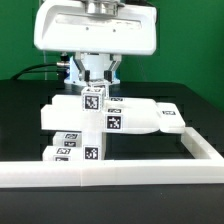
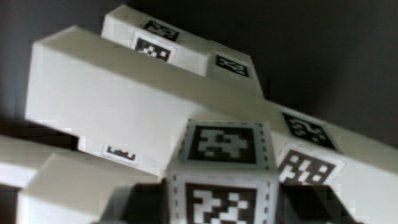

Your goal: Assemble chair

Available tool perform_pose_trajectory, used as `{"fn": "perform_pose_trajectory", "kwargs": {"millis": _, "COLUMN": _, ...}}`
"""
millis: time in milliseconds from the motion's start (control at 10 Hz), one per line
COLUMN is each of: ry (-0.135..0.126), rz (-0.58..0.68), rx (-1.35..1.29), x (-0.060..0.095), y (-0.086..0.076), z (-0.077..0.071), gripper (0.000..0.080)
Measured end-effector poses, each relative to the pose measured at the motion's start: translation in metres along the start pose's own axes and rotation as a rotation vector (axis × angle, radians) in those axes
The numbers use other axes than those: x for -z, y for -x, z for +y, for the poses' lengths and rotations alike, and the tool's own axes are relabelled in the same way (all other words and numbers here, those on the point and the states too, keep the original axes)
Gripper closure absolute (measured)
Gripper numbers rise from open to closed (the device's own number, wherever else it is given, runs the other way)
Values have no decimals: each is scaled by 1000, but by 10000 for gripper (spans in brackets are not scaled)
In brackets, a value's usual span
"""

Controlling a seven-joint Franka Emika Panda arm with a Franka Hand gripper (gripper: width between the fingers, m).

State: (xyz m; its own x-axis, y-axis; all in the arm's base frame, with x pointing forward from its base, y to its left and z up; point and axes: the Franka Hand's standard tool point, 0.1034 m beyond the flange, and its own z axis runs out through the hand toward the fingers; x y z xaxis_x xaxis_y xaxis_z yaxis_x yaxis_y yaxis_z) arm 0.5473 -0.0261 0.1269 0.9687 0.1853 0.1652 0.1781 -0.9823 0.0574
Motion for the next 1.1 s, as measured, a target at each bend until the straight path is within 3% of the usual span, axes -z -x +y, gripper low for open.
{"fn": "perform_pose_trajectory", "kwargs": {"millis": 1100, "ry": -9, "rz": 6, "rx": -877, "x": 1, "y": -5, "z": -5, "gripper": 515}}
